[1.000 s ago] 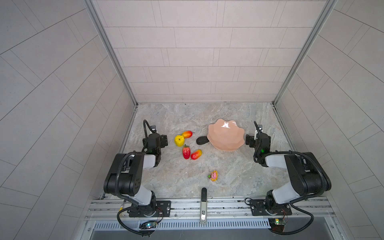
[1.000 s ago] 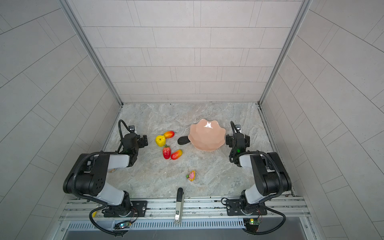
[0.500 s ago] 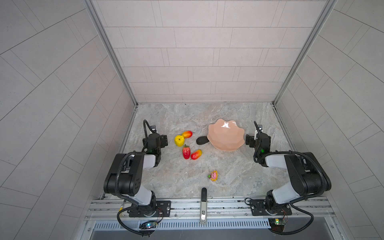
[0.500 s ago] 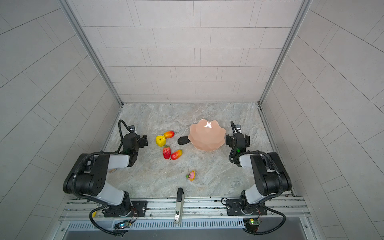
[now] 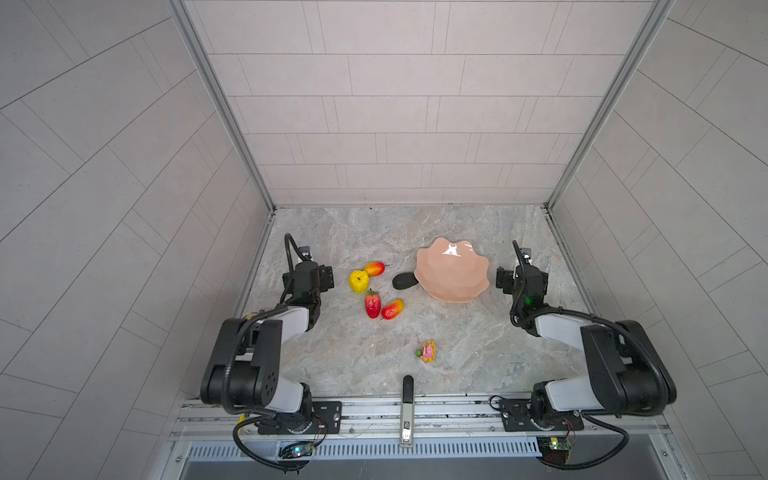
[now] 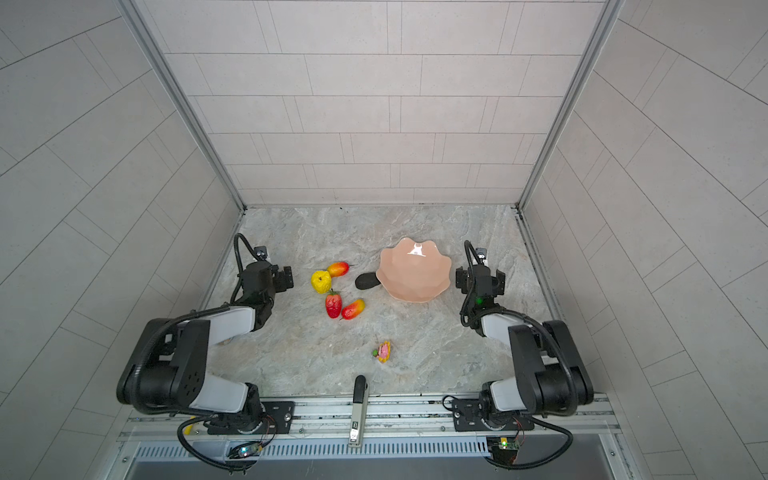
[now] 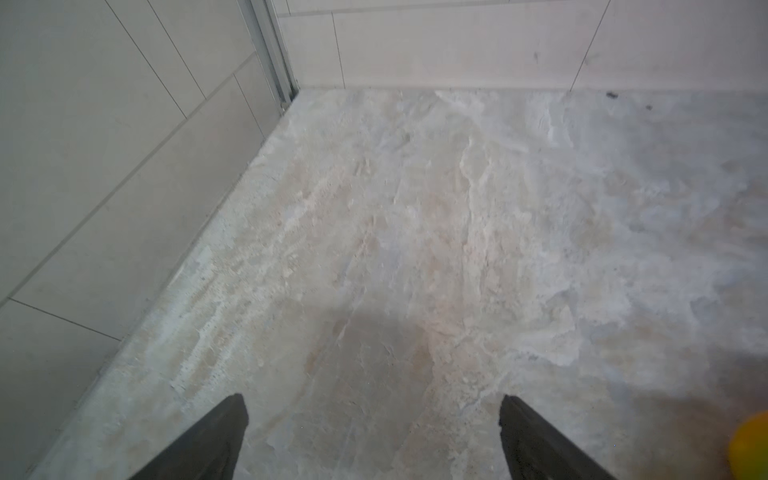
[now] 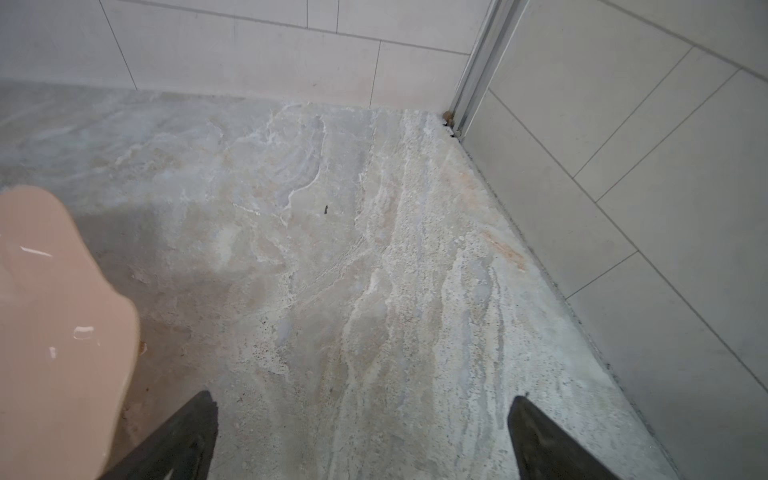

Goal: Place and organize the fake fruits in the fruit bowl
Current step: 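Reach the right gripper across to the red-yellow pear and grasp it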

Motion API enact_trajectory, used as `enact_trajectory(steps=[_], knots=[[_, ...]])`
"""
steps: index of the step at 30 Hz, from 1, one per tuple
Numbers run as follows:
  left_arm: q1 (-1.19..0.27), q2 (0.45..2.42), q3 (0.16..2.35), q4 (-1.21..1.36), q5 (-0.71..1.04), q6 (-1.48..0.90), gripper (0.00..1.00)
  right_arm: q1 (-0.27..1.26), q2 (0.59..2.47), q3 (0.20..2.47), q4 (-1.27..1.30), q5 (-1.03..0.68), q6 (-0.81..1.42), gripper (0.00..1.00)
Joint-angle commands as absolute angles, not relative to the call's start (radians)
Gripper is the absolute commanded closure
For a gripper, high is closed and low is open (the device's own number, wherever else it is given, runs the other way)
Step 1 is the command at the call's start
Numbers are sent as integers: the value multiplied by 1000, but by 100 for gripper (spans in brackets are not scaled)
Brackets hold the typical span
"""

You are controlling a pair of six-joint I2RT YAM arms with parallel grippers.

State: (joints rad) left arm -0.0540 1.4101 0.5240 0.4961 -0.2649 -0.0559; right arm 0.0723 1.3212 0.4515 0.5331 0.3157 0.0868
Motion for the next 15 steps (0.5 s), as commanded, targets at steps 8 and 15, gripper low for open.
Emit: enact_trajectory(steps=[8,15], knots=[[-143,1174,849,-207,-392,-224,0,190,992,745,-87,80,92,0],[-153,1225,1162,-655,-205,-258,0,479,1084,889,-299,13,105,0]])
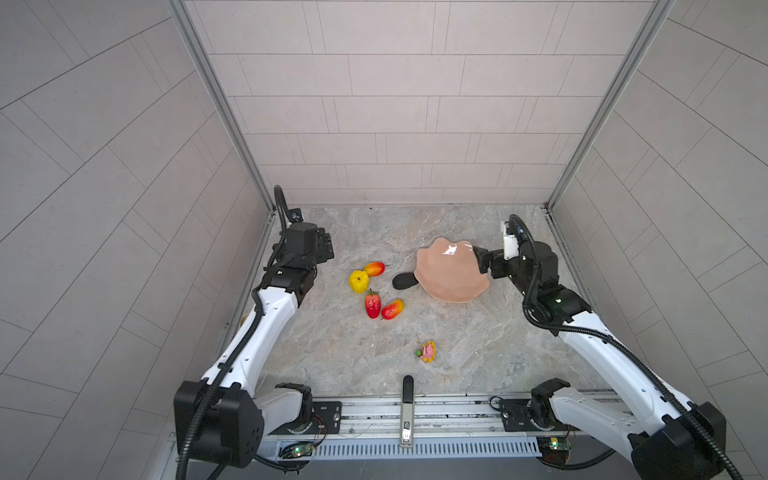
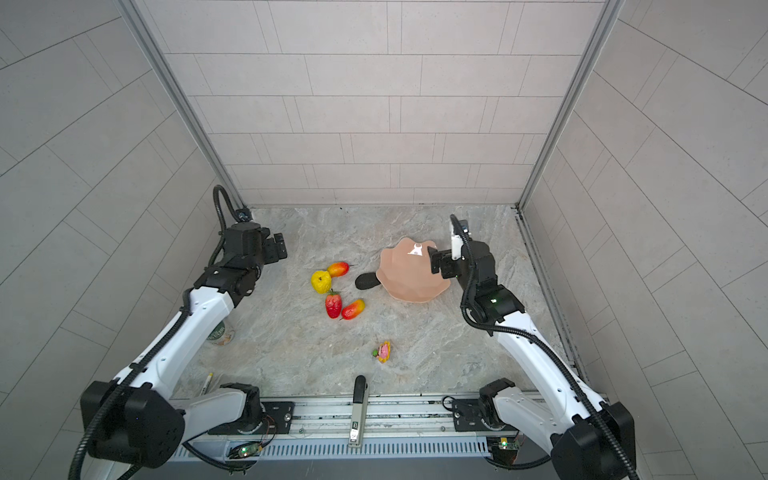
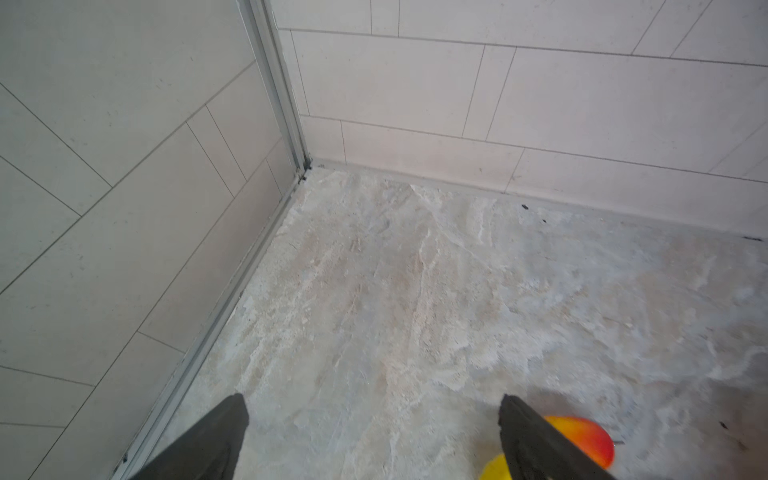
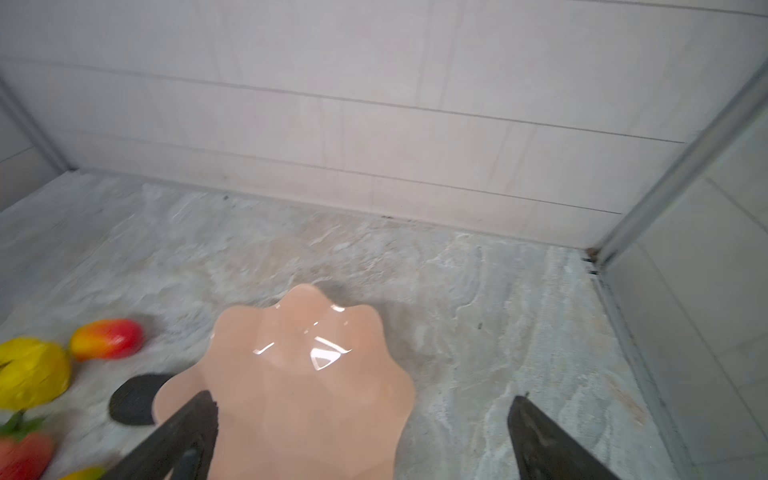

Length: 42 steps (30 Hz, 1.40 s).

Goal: Place and organize the fake fruits in the fruit bowl
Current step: 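Reach the right gripper across to the red-yellow pear and grasp it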

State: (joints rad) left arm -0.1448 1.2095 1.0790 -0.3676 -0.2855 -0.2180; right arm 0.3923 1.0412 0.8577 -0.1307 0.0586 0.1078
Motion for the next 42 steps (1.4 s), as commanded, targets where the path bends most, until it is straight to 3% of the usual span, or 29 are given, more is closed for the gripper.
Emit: enact_trajectory(steps=[1,7,21,27,42], knots=[[-153,1229,1203,-711,-167,-247,0,527,1111,903,-311,19,110,0],[-154,1186,1302,-885,-92,-150,0,731,1295,945,-237,-18,117,0],[-144,1157,1204,-793,77,-121,0,898,1858,1321,-283,-88,171,0],[-125,1145,1190,-798,84,-118,0,904,1906,1361,-316,-58,186,1],[-119,1143,1193,-798,96,-115,0,891,1974,1350,-349,-23,222,18]])
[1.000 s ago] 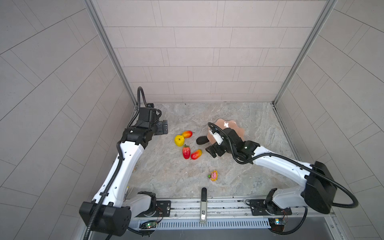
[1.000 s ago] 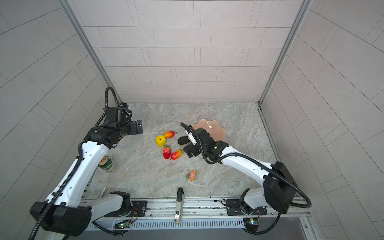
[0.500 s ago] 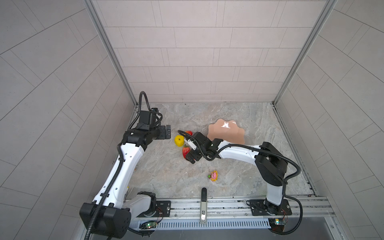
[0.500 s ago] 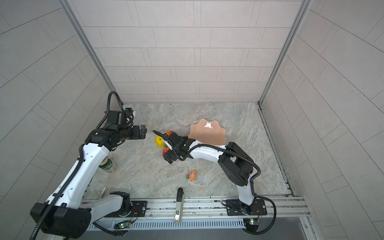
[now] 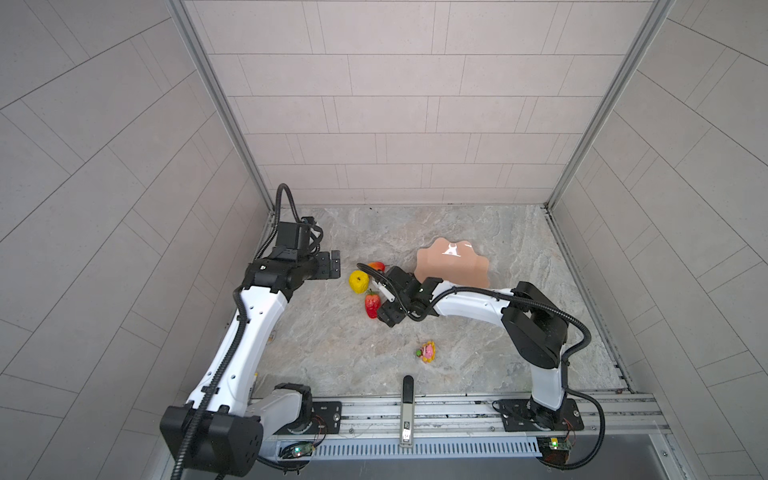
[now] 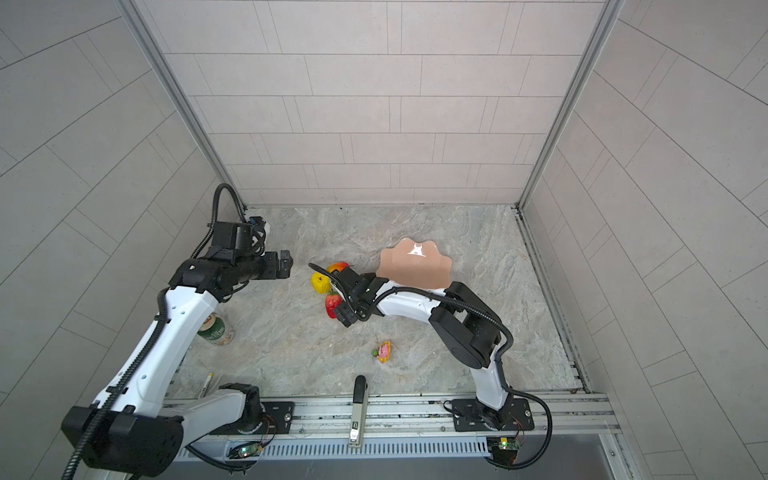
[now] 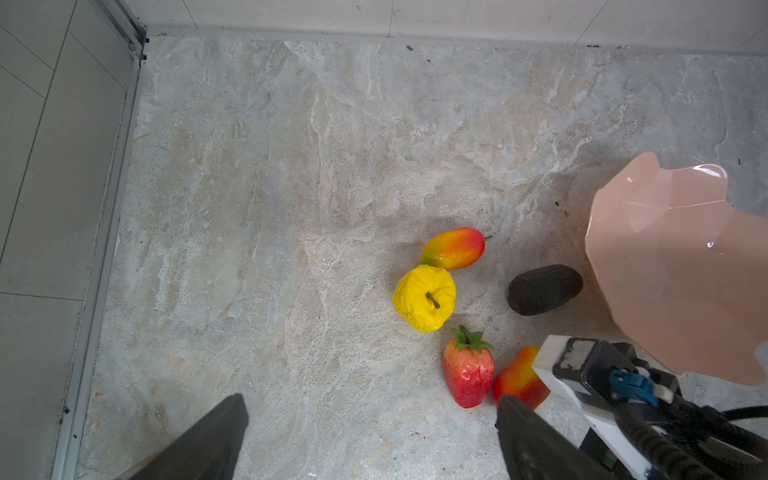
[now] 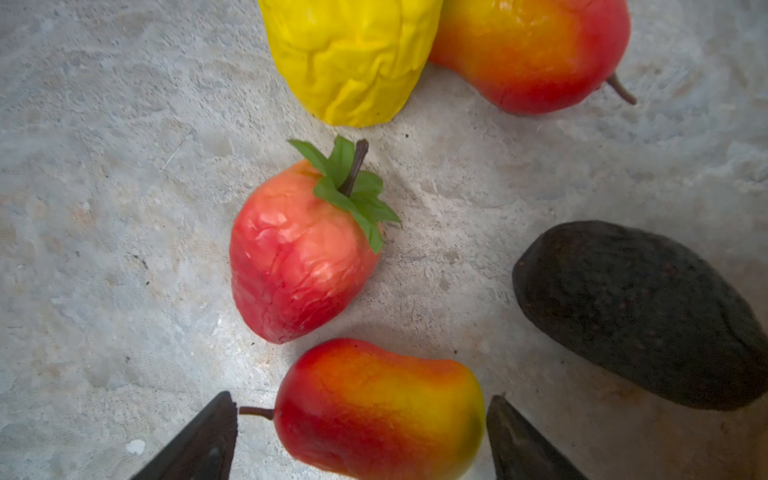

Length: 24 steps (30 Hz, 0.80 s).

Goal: Place and organize the fake fruits in the fruit bowl
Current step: 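Reach the right gripper across to the red-yellow pear and grasp it, then lift the pear with the right gripper and release it into the pink bowl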

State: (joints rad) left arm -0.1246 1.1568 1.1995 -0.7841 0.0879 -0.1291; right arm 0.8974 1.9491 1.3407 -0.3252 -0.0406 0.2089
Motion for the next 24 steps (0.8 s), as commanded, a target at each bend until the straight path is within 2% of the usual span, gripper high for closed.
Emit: enact_trajectory(steps=[1,10,16,18,24], knots=[[-120,1143,1193,-798,96,-114,0,890,1982,1359,-359,-20,223,18],[-118,1142,1192,-798,97,-110,0,873,2023,1374,-367,-18,247,23],[-117,1143,1191,-798,96,-108,0,869,2014,1380,-372,-27,245,35],[-118,1143,1191,-799,95,-109,0,868,1996,1385,-386,-32,241,43],[-118,1145,1190,-798,95,-108,0,868,1876,1398,-448,-38,208,47]])
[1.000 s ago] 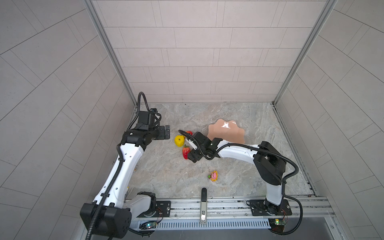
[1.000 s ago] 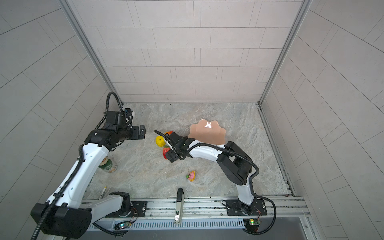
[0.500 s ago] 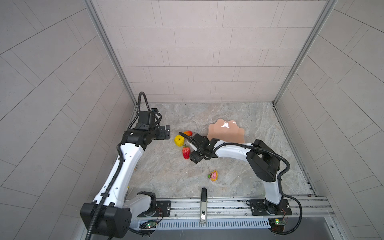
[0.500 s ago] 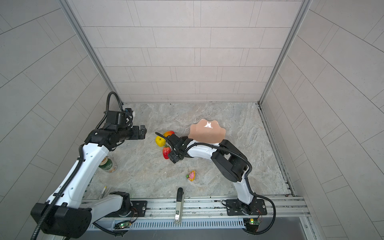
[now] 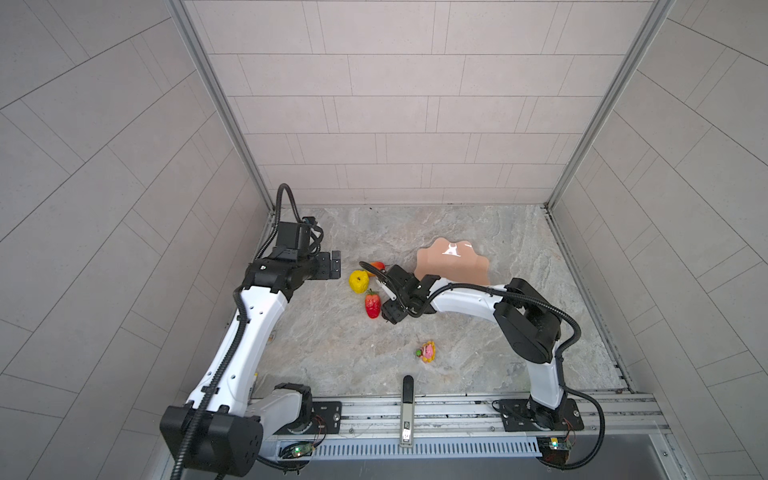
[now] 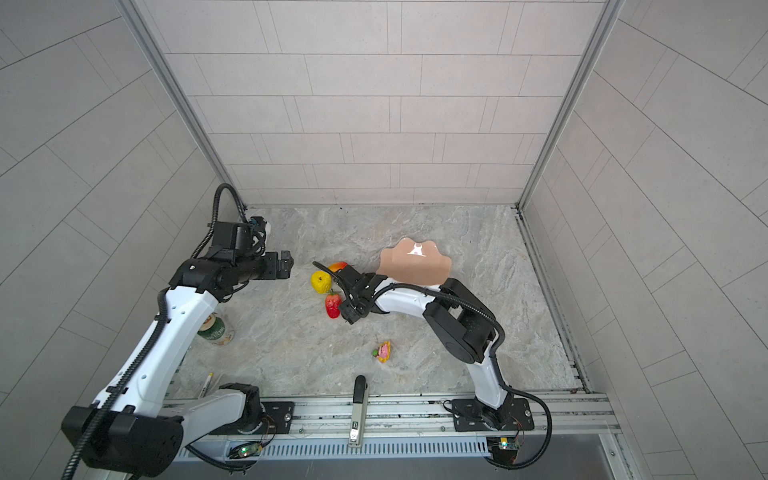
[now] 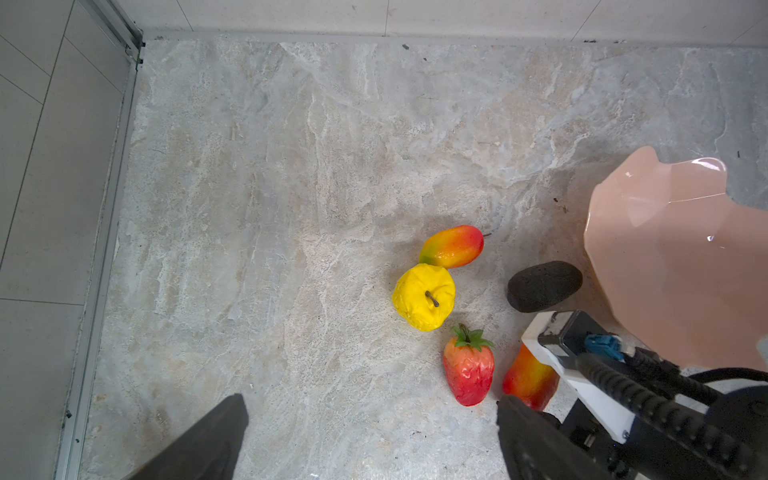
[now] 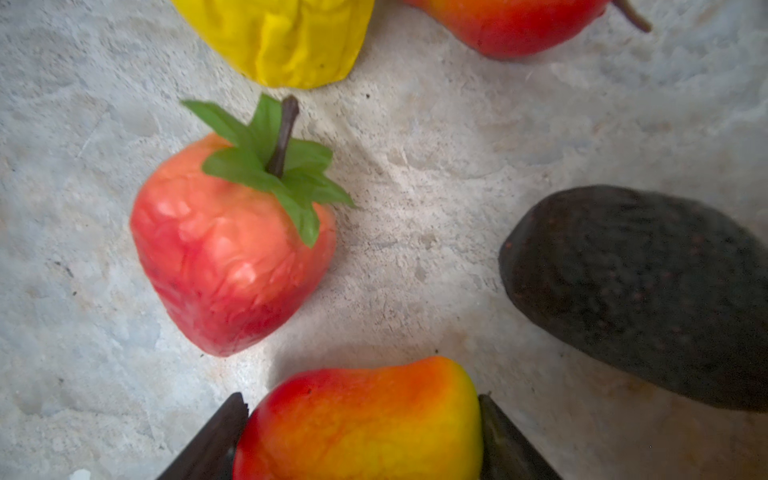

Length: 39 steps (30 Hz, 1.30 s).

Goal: Place and organize the fake fruits in the fruit bowl
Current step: 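Lift the pear with the right gripper and release it into the pink bowl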

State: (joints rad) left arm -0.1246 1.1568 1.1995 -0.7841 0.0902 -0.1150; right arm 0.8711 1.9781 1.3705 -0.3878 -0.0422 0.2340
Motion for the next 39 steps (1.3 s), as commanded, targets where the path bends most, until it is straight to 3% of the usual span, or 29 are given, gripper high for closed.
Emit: enact_trajectory(steps=[1,7,11,19,27,39], knots=[[-119,1146,1190,-798,94,-108,0,868,1851,1403,-461,-40,199,47],[-118,1150,1192,-799,96,-107,0,838,1690,1418,-521,4,155,47],[-117,1146,1190,-798,95,-106,0,736,1651,1372,-501,39,137,46],[-116,1148,1189,-799,91,-103,0,512,1726,1276,-383,37,114,46],[-114,1156,1186,-794,93,-101,0,423,1861,1266,-278,-8,103,46],[-113,1164,1190,-798,100,-97,0,423,1896,1337,-336,25,73,12]])
